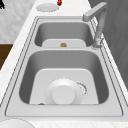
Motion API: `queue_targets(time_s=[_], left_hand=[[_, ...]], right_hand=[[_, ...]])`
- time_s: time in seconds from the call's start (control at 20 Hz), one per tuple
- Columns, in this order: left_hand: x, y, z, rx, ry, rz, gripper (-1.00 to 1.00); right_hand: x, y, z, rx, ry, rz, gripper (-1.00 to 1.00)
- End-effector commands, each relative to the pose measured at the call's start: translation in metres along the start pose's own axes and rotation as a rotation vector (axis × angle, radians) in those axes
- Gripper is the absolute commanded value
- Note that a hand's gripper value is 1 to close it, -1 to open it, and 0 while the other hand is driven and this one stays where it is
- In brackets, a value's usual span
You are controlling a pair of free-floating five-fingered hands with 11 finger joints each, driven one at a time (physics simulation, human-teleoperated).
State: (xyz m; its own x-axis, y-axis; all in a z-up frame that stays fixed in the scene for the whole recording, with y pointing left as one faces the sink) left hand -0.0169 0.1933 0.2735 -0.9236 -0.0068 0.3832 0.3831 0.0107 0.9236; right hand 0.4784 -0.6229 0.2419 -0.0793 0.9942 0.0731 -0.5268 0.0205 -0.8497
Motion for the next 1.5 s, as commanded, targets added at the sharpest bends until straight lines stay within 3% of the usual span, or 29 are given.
queue_targets(time_s=[0.0,0.55,0.6,0.65,1.45], left_hand=[[0.0,0.0,0.0,0.0,0.0,0.0,0.0],[0.0,0.0,0.0,0.0,0.0,0.0,0.0],[0.0,0.0,0.0,0.0,0.0,0.0,0.0],[0.0,0.0,0.0,0.0,0.0,0.0,0.0],[0.0,0.0,0.0,0.0,0.0,0.0,0.0]], right_hand=[[0.001,0.01,0.01,-0.037,-0.001,0.004,1.0],[0.0,0.009,0.009,-0.047,0.002,0.007,1.0],[0.001,0.01,0.01,-0.05,0.003,0.01,-1.0],[0.001,0.009,0.013,-0.07,0.016,0.028,-1.0],[-0.014,-0.026,0.037,-0.057,0.009,0.039,-1.0]])
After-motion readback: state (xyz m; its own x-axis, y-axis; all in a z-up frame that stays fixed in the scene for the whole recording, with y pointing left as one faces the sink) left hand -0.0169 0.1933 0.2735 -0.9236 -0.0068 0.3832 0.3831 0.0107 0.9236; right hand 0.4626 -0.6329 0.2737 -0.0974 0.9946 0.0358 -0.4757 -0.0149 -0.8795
